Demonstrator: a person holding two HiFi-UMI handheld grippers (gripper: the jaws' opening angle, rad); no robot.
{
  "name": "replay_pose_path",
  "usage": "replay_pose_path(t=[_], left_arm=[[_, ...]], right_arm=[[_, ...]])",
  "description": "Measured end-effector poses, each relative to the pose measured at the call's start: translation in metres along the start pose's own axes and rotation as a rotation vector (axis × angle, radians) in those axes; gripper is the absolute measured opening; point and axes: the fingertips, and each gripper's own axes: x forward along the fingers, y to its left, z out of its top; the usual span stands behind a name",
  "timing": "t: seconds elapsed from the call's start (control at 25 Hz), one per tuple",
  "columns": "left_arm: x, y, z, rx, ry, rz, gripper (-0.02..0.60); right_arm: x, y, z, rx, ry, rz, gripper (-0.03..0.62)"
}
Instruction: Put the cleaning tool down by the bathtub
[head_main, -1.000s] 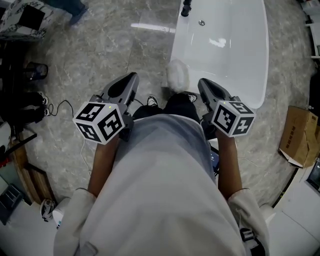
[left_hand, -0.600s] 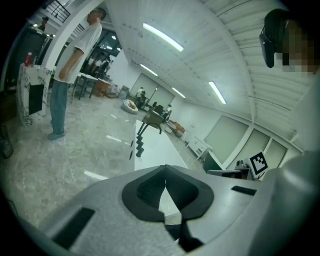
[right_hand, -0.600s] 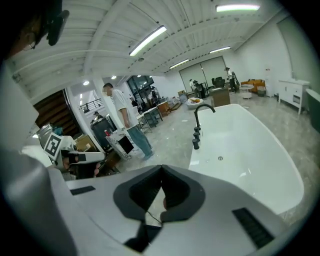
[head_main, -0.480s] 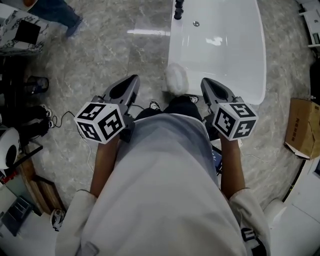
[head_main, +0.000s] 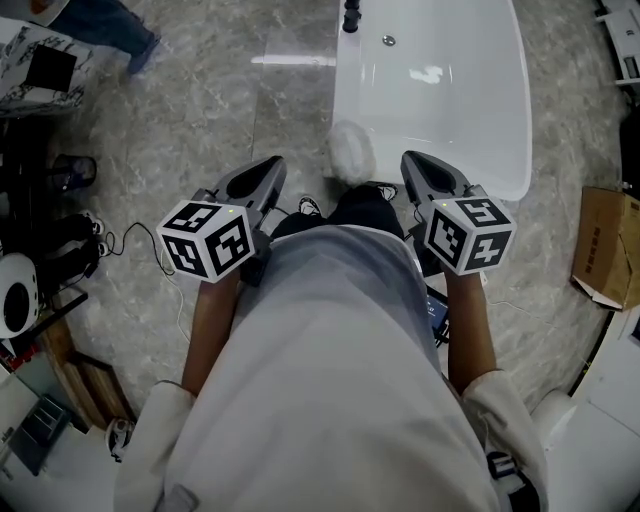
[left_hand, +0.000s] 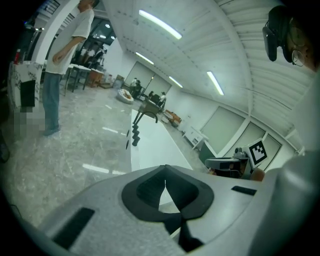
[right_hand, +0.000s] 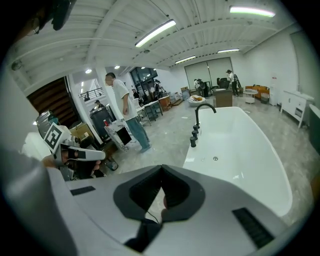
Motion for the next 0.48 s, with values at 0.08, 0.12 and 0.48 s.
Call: replay_pose_path(t=[0.08, 0.12, 0.48], left_arm=[[0.001, -0.002, -0.007, -0.010, 0.016, 0.002, 0.005], [0.001, -0.003, -0.008, -0.015, 0.017, 0.002, 0.005], [0.000, -0.014, -0.031, 0.108, 0.122, -0.074, 0.005]], right_arm=[[-0.001, -0.002, -0.003, -0.009, 0.012, -0.004, 0.011], [-0.001, -0.003, -0.003, -0.012, 0.018, -0.006, 0.011], [0.007, 0.013, -0.015, -0.025, 0.068, 0.004, 0.011]])
